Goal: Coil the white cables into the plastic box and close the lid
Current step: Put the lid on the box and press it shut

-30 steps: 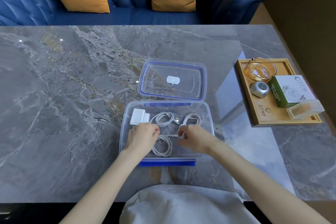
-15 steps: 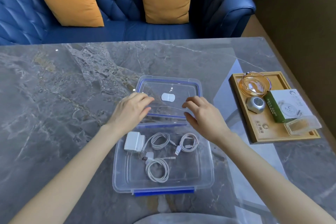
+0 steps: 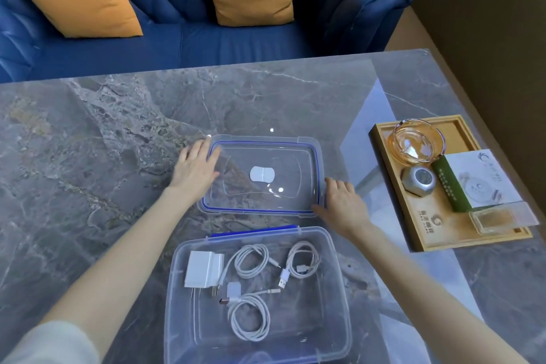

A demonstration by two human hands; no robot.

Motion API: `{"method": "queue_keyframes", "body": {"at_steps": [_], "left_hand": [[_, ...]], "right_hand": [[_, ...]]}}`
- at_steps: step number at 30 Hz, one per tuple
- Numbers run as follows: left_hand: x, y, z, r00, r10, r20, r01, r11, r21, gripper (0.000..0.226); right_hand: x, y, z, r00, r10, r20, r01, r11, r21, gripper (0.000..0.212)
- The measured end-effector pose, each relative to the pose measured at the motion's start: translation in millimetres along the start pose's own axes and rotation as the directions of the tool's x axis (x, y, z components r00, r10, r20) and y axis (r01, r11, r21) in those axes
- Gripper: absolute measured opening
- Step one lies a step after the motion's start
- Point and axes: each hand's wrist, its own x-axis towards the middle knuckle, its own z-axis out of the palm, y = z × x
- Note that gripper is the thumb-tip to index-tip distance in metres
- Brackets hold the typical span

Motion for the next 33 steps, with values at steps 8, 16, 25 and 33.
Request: {"method": "queue_keyframes", "body": {"at_steps": [8,16,25,33], "left_hand": [[12.5,-4.2,19.9,0.994,-0.069,0.085,0.085,0.977,-0.195,0.055],[13.7,-1.8,13.7,0.988,-0.154,0.017,0.144,0.876,-0.460,0.058],[-28.0,-12.9,-41.2,0.798,-0.562,-0.219,0.148,0.534,-0.833,0.053],[-113.1,-15.6,-52.0,0.784,-0.545,-0.297,-0.047,0.426,-0.904,0.020]], "right_hand": [[4.6,6.4,12.7,0.989,0.093,0.114,-0.128,0.927,0.353,0.042],[6.6,8.3,10.2,0.996,0.072,0.046,-0.085,0.889,0.450,0.044],[-5.7,2.0,-22.1,0.960,0.042,-0.277,0.150,0.758,0.635,0.025],[-36.4,-14.2,-47.8,0.974,0.158,-0.160,0.125,0.209,0.970,0.026]]}}
